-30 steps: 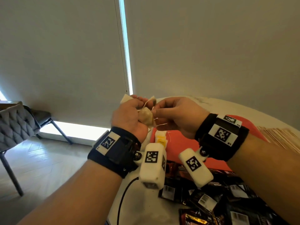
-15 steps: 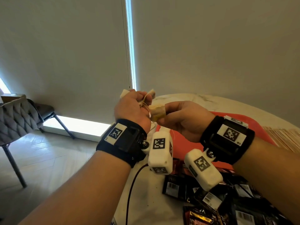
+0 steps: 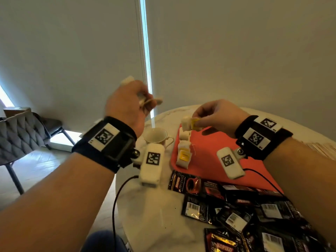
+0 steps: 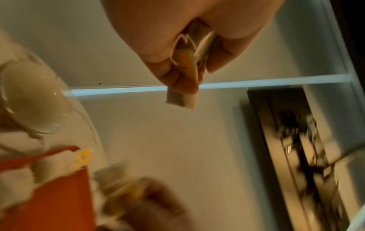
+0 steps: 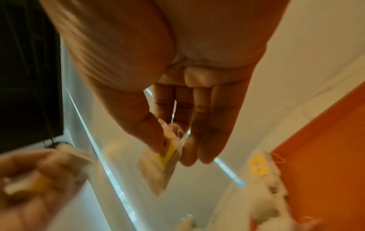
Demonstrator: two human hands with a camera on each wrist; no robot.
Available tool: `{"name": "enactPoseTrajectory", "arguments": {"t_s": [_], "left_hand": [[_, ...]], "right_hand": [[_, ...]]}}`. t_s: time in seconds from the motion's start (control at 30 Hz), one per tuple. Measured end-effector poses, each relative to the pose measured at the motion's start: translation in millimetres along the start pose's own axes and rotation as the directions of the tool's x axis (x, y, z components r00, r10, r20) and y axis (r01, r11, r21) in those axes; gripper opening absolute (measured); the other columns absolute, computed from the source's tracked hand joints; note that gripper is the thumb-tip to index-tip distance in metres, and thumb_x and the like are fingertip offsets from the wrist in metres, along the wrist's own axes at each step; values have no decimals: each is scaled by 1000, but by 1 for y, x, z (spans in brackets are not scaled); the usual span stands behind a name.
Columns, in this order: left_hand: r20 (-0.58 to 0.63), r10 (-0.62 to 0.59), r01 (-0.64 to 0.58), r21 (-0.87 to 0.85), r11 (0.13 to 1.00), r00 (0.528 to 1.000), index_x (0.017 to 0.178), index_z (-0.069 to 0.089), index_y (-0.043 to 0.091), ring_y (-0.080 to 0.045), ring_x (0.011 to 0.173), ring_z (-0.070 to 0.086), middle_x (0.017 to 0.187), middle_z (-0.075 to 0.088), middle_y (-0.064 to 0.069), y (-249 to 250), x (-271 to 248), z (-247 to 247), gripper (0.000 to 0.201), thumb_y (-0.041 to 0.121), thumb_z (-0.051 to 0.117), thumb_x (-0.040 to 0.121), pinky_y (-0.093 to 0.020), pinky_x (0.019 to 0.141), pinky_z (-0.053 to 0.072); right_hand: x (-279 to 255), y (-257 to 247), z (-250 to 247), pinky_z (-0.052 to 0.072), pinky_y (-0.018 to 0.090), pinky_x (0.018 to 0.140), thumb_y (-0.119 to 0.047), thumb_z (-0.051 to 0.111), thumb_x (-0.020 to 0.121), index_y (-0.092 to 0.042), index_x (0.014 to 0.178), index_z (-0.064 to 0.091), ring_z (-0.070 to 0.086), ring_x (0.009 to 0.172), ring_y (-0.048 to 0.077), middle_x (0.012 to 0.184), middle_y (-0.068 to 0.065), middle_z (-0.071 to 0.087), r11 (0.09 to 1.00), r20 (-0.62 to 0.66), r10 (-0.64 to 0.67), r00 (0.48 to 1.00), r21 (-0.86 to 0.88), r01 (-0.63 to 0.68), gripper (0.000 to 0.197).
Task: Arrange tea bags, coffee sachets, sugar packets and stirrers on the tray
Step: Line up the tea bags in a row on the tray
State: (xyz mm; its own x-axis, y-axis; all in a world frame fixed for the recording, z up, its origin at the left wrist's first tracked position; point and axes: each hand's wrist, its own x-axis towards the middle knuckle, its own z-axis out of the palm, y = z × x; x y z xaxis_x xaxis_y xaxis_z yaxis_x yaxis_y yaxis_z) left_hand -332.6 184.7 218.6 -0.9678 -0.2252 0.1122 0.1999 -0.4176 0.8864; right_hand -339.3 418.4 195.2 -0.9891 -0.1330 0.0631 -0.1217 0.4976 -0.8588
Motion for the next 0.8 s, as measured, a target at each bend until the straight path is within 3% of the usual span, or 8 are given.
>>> {"name": "enactPoseTrajectory", "arguments": {"t_s": [0.1, 0.17, 0.33, 0.43, 0.6, 0.67, 0.8], "left_hand": [[155, -85, 48, 229, 972, 984, 90, 63, 8, -13, 60, 61, 73, 57, -5, -18, -3, 7, 5, 6, 64, 95, -26, 58, 55], [226, -114, 20, 379, 925, 967, 92, 65, 8, -13, 61, 58, 72, 57, -3, -26, -4, 8, 7, 12, 69, 95, -26, 57, 54], [400, -176, -137, 641, 755, 899, 98, 73, 4, -16, 64, 58, 72, 60, -4, -32, -11, 6, 27, 30, 75, 93, -29, 63, 54], [420, -149, -174, 637, 751, 895, 98, 73, 6, -18, 64, 58, 69, 61, -4, -36, -12, 6, 21, 26, 75, 94, -34, 64, 55], [341, -127, -55, 476, 877, 931, 100, 71, 13, -17, 65, 56, 71, 59, -3, -42, -12, 4, 4, 16, 70, 98, -30, 61, 52], [347, -115, -65, 467, 882, 931, 99, 71, 13, -16, 65, 55, 70, 58, -3, -45, -13, 3, 4, 17, 71, 97, -30, 62, 52], [319, -88, -56, 416, 908, 944, 100, 70, 11, -13, 60, 54, 65, 58, 2, -46, -6, 0, 14, 25, 70, 99, -29, 61, 52]], "right_hand": [[-2, -19, -4, 63, 32, 68, 1, 74, 86, -12, 100, 79, 70, 74, 12, 92, 13, 76, 994, 69, -83, 994, -62, 87, 20], [-3, -29, -7, 59, 25, 64, 1, 75, 86, -17, 106, 78, 70, 73, 10, 91, 6, 75, 987, 144, -113, 983, -94, 128, 27], [-4, -46, -17, 56, 30, 71, -8, 83, 81, -19, 113, 72, 71, 76, 15, 89, 5, 76, 978, 207, -176, 962, -71, 194, 35], [-4, -50, -18, 56, 33, 75, -13, 84, 81, -20, 108, 74, 72, 83, 18, 93, 4, 78, 974, 132, -224, 966, -14, 228, 29], [0, -40, -14, 57, 34, 75, -27, 82, 84, -22, 89, 80, 66, 78, 13, 82, -2, 74, 979, -44, -201, 979, 9, 201, 7], [-1, -39, -12, 57, 33, 74, -29, 81, 85, -24, 86, 80, 65, 78, 12, 79, -4, 73, 978, -51, -206, 977, -38, 204, 6], [2, -40, -12, 55, 32, 70, -25, 79, 88, -23, 85, 78, 64, 77, 13, 81, -2, 72, 963, -114, -262, 958, 31, 267, 3]]}}
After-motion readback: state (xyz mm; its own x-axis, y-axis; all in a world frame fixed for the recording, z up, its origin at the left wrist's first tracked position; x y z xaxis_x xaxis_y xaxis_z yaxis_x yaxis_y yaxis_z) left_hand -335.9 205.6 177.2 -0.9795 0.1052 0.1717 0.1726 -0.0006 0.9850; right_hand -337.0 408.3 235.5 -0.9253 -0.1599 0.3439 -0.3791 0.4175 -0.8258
